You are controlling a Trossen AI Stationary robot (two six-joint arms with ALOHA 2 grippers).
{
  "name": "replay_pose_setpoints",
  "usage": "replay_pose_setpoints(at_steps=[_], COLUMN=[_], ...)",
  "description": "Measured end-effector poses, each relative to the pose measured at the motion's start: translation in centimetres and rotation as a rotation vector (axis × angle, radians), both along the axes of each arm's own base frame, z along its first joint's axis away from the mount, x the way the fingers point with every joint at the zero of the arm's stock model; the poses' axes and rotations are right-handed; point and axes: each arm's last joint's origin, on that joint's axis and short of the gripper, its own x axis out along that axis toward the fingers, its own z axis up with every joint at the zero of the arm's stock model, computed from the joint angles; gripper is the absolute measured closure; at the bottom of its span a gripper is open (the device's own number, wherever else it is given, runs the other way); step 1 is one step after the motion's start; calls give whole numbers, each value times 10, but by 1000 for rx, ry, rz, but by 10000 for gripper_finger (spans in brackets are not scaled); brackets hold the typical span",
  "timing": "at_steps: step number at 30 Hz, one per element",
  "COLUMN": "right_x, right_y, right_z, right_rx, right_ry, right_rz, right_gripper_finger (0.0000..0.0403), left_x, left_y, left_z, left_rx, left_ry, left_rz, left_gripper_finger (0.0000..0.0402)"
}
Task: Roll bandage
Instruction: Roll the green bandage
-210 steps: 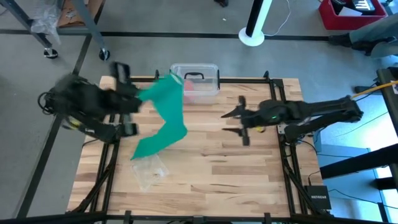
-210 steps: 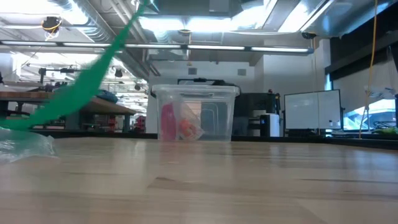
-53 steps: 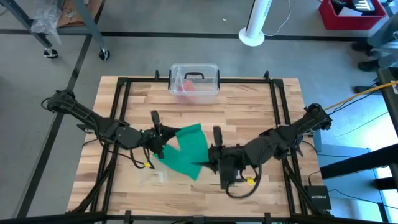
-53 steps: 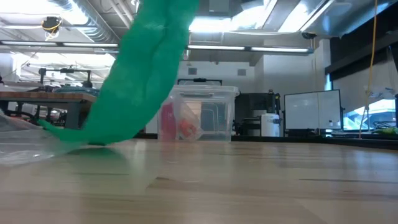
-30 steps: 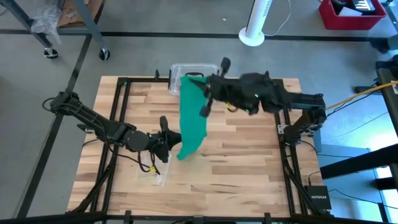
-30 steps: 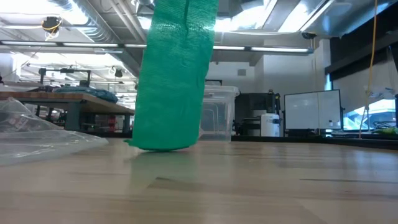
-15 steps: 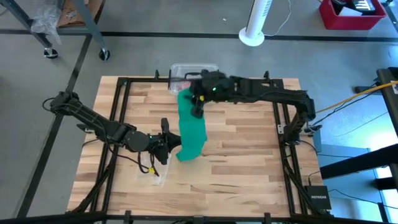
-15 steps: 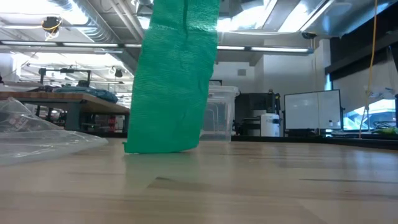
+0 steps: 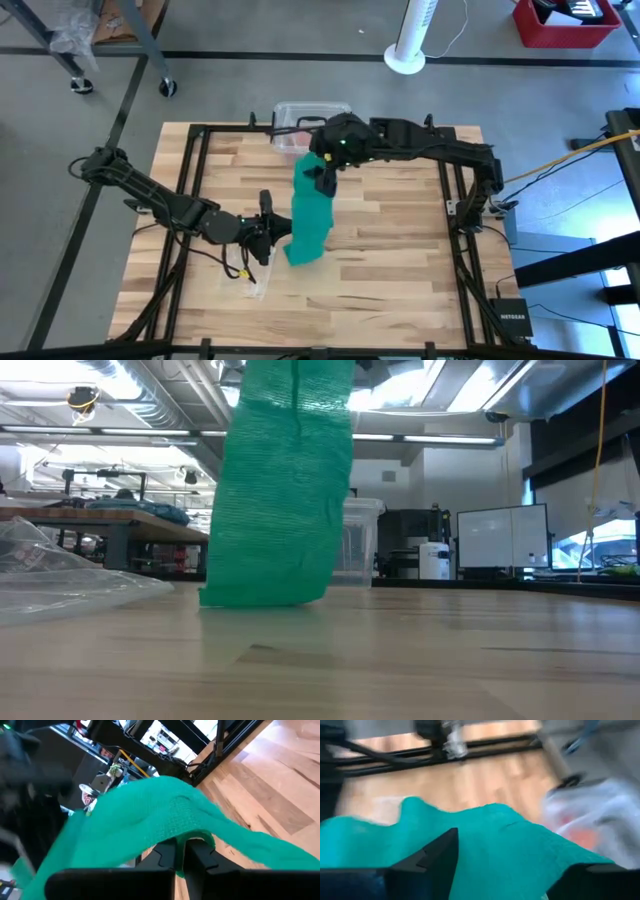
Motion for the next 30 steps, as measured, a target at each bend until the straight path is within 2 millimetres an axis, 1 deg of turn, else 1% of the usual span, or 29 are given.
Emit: replay_pose_setpoints(at_steps=[2,4,6,8,11,12,13,15,17,18,20,23,27,29,30], right_x=[-4,-6,-7,-3,0,1,-1,-5,-8,-9,-12,-15,-17,-21,-22], right_y=[1,2,3,1,-3,-3,-3,-1,-1,-2,-6,-9,-8,-7,-6], right_z=[3,1,-2,-3,-5,-7,-10,-16,-18,-17,-14,-4,5,8,10], right_rx=[91,163,186,128,-10,-14,25,176,227,222,158,66,74,104,147], right_ry=[18,46,72,57,52,62,97,172,200,204,197,121,61,55,46], right_rz=[19,20,20,-30,-182,-188,-151,-3,55,34,-59,-160,-154,-132,-127], right_gripper_finger=[159,159,159,159,159,159,159,160,160,160,160,160,160,160,160], left_x=[0,1,1,1,1,2,2,1,1,1,1,1,1,1,1], left_y=[1,2,2,3,4,4,4,4,4,4,4,4,4,4,4], left_z=[0,0,0,0,0,0,0,0,0,0,0,0,0,0,0], left_rx=[-10,-14,-20,-18,-16,-17,-19,-18,-18,-18,-19,-23,-23,-24,-24], left_ry=[-2,-1,-2,-2,-2,-2,-2,0,0,0,-1,-2,-4,-4,-3], left_rz=[4,9,11,16,20,22,22,21,18,18,18,26,24,22,22], left_gripper_finger=[396,396,395,395,395,395,395,394,394,394,394,394,394,394,394])
